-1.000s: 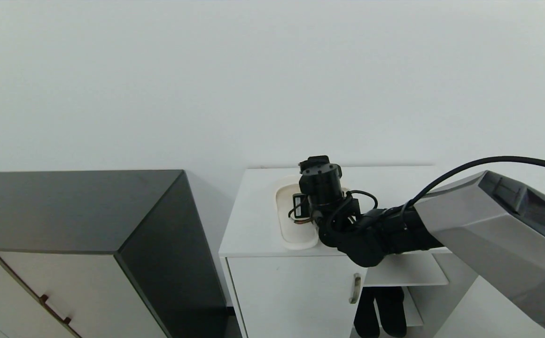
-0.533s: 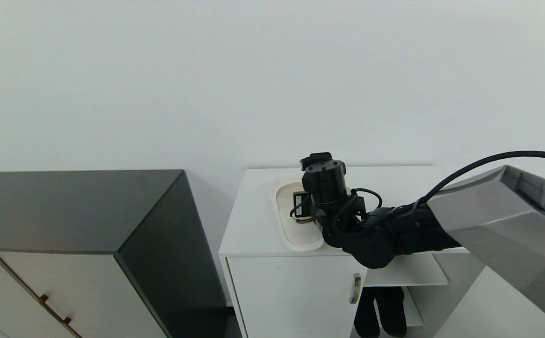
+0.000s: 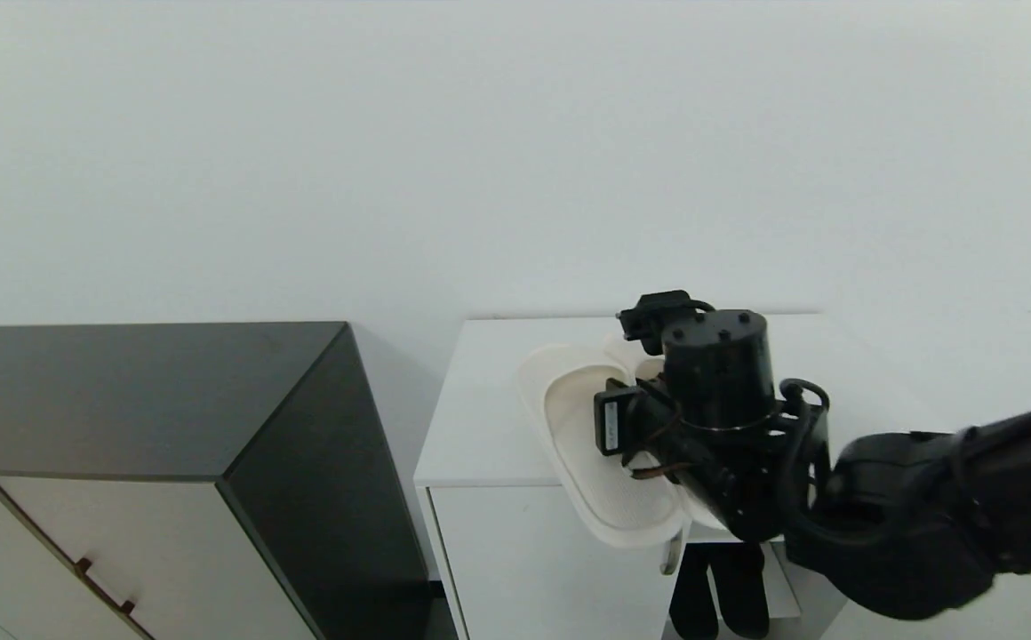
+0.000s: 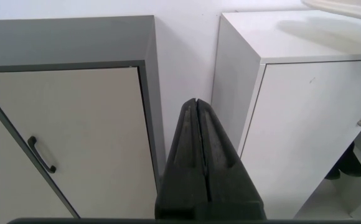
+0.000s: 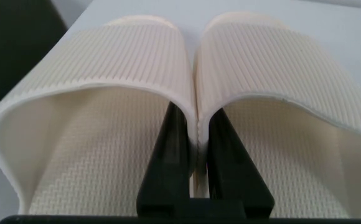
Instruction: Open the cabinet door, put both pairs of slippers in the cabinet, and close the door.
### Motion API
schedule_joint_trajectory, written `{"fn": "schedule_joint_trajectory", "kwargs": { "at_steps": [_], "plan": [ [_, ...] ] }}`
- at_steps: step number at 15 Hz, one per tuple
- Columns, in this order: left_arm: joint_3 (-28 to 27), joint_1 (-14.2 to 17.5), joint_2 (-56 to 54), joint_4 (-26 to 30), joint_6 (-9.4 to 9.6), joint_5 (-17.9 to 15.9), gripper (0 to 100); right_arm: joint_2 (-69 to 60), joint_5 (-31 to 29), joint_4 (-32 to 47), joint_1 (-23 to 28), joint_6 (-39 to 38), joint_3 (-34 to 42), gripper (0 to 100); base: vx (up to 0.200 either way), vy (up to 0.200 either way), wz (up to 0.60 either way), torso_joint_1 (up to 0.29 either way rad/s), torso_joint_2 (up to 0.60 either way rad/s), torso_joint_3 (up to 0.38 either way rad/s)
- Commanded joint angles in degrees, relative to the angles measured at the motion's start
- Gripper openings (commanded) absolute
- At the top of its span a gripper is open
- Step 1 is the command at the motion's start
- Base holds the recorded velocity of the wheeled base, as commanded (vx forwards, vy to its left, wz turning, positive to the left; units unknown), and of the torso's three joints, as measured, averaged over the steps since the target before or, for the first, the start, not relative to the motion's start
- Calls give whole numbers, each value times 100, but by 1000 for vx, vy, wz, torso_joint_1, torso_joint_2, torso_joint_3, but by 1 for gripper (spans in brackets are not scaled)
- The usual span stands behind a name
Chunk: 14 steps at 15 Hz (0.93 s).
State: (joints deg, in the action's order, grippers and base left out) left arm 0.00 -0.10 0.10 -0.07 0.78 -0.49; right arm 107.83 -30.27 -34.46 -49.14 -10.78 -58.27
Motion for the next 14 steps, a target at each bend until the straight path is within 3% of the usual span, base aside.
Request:
{"fn": "schedule_joint_trajectory", "kwargs": {
  "at_steps": [1, 8, 14],
  "plan": [
    [0, 1, -1, -1, 1, 5, 0, -912, -5, -280, -298, 14, 993, 0, 0, 0, 0, 0, 0, 0],
    [0, 1, -1, -1, 1, 14, 0, -1018, -40, -315, -386, -21, 1257, 0, 0, 0, 0, 0, 0, 0],
    [0, 1, -1, -1, 1, 5, 0, -1000, -58, -315, -395, -3, 1274, 0, -200, 0, 0, 6, 1, 3]
  ]
}}
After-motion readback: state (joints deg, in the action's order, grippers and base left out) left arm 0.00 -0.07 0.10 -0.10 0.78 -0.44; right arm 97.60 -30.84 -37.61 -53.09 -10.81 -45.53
